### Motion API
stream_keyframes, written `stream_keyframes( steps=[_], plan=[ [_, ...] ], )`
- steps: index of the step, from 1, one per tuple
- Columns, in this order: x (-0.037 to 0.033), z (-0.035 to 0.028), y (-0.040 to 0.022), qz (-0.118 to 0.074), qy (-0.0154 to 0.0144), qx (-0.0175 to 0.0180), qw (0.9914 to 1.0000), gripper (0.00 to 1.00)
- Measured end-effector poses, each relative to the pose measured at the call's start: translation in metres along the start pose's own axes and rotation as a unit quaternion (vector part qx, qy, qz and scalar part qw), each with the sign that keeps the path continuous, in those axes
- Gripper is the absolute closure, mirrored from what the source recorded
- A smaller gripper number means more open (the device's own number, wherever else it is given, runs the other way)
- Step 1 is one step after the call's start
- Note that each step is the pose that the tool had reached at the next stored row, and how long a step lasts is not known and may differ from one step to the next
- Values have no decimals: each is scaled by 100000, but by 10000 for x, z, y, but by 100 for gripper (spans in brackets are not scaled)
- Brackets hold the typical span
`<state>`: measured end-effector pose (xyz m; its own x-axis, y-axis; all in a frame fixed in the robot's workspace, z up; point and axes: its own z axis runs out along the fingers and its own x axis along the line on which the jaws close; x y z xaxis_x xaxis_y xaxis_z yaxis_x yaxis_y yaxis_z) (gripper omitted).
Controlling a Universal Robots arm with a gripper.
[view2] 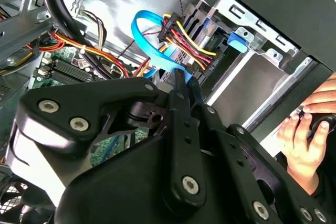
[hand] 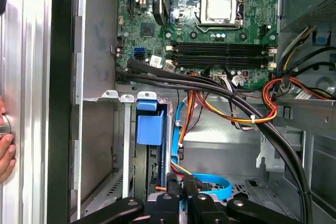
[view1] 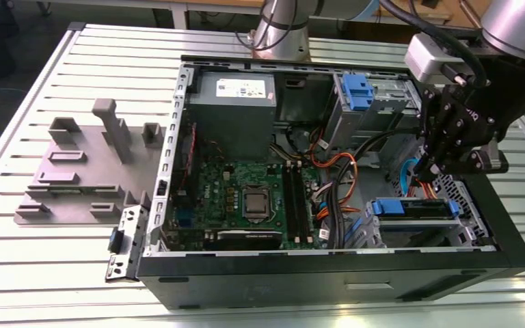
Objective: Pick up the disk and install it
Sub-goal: 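Insert the second disk wire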
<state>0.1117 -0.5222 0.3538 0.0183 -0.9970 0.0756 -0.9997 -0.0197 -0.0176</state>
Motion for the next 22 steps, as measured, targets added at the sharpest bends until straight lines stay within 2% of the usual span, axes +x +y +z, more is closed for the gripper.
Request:
stream_keyframes(
  steps=[7, 16, 18, 22],
  plan=[
    [0, 11, 5, -16, -9, 2, 100000, 84],
    [7, 18, 86, -148, -41, 163, 100000, 84],
    [19, 24, 97, -147, -404, 211, 99999, 84],
    [82, 46, 107, -118, -1607, 325, 99986, 84]
  ],
)
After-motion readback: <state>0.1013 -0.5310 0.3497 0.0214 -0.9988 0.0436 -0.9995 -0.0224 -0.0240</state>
